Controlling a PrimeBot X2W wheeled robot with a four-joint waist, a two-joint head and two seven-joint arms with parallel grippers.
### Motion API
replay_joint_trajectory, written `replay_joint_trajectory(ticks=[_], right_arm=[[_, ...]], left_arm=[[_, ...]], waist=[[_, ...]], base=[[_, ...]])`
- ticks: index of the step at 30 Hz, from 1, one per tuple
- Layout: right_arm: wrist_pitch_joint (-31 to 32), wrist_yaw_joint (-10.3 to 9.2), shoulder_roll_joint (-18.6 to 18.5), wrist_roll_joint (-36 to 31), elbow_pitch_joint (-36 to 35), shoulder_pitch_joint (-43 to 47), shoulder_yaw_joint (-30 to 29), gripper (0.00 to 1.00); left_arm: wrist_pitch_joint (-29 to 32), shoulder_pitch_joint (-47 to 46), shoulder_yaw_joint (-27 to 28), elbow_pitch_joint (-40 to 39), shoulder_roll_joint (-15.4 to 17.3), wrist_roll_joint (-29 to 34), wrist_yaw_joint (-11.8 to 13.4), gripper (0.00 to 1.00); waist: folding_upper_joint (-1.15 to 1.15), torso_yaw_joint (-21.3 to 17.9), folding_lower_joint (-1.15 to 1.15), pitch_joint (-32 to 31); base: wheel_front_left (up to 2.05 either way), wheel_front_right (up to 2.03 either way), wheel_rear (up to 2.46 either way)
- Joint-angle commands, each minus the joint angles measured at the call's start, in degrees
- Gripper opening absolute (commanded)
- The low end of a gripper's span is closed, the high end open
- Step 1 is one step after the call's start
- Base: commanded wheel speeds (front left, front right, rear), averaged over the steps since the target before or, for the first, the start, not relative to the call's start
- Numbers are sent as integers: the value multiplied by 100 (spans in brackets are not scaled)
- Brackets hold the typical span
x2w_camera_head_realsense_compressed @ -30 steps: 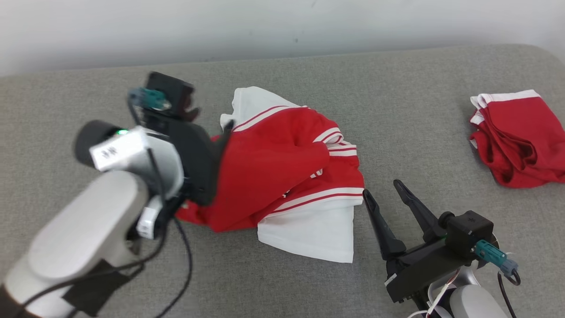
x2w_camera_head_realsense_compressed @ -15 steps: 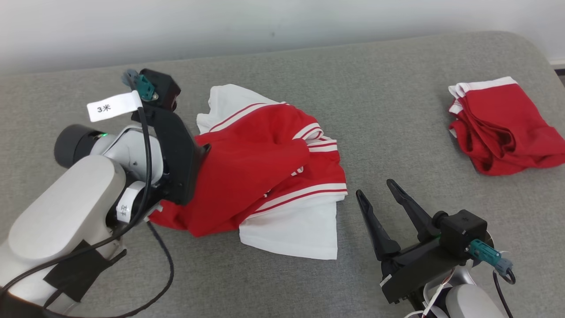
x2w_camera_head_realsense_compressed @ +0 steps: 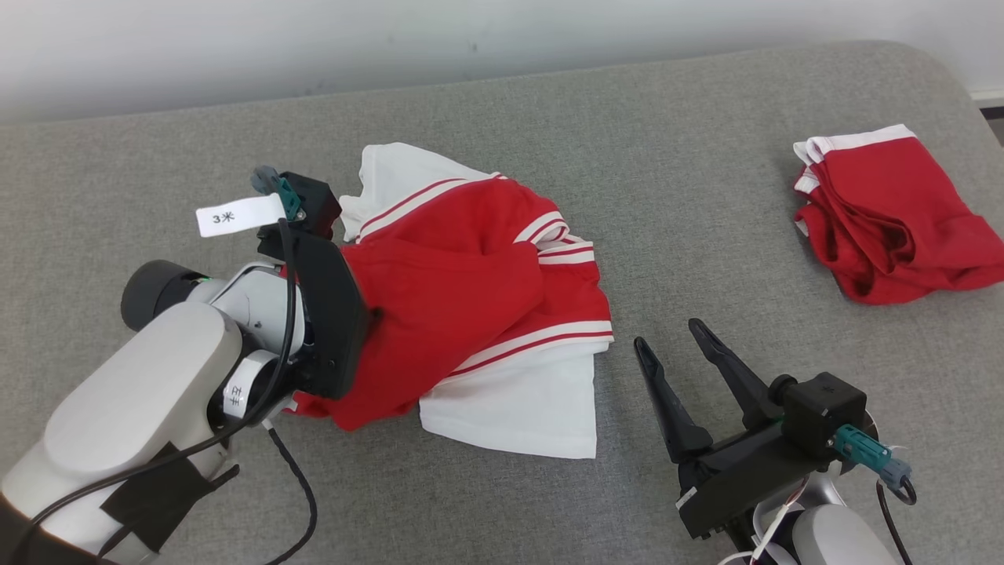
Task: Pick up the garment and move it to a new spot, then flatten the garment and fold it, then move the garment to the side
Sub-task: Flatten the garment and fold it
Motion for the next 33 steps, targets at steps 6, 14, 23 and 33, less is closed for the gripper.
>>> replay_joint_trajectory(ticks=[6,14,23,33], right_arm=[[-17,-11,-7,-39,3,-77,-1,100],[21,-11,-7,-68,12,-67,-39,100],[37,-11,-7,-80,-24,-11,-95,100],[90,-11,-7,-111,-77,107,-148,100]], left_arm=[[-264,20,40,71,-86,-1,-89,0],[-725,-93,183,246,-193,87,31,0],[-1486,-96,683,455,-130,111,564,0],[-2116,581,1445,152,403,-49,1431,0]], waist=[[0,53,0,11],[0,137,0,-34],[0,305,0,-120],[0,602,0,-234]], base=[[0,0,0],[0,0,0],[0,0,0],[0,0,0]])
